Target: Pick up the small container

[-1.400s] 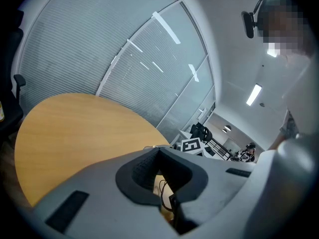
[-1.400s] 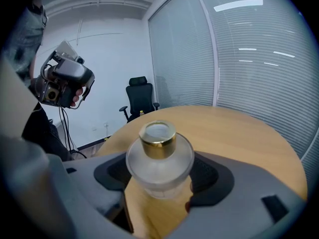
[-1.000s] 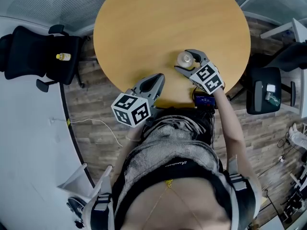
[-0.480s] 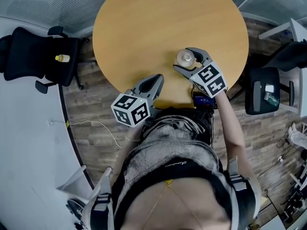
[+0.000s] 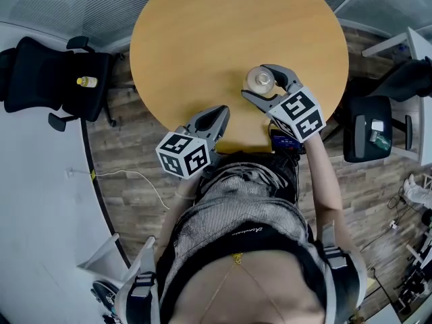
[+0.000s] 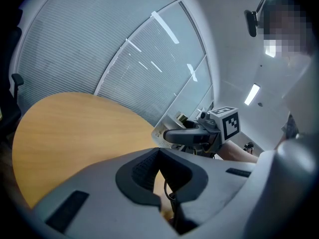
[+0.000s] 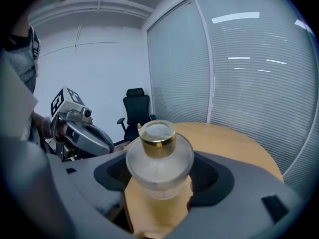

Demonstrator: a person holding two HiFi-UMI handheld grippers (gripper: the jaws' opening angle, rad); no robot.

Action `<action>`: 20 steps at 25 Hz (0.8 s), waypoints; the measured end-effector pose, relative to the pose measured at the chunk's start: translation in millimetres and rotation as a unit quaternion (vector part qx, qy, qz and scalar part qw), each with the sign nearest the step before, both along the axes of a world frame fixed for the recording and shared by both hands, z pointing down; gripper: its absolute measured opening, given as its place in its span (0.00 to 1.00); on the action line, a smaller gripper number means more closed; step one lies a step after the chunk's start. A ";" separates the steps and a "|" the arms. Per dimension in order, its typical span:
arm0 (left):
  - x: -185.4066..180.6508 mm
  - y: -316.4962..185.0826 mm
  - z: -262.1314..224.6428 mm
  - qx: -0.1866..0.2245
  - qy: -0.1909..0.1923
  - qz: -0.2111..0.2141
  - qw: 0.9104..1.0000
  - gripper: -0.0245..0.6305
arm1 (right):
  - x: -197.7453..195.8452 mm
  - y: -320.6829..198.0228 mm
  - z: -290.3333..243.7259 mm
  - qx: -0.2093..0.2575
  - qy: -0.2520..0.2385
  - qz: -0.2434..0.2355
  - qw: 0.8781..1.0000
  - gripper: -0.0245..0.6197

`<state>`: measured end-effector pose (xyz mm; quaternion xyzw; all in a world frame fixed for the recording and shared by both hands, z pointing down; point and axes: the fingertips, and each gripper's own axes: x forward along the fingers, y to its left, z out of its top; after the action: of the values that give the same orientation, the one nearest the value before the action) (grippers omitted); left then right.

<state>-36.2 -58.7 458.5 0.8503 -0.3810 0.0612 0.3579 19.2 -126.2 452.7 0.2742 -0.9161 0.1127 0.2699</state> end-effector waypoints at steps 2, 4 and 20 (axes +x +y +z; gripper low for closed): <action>0.3 0.1 0.3 0.000 0.000 0.000 1.000 0.05 | -0.5 -0.1 -7.3 0.003 -0.003 0.000 1.000 0.57; 0.7 -0.2 0.2 0.001 -0.001 0.001 1.000 0.05 | -0.6 -0.6 -15.0 0.005 -0.009 0.002 1.000 0.57; 1.8 1.6 -0.8 0.002 -0.001 0.003 1.000 0.05 | 1.8 -1.1 -71.3 0.032 -0.036 0.015 0.999 0.57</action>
<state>-34.3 -57.1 457.7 0.8520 -0.3791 0.0622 0.3557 21.0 -127.3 381.3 0.2922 -0.9241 0.0976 0.2261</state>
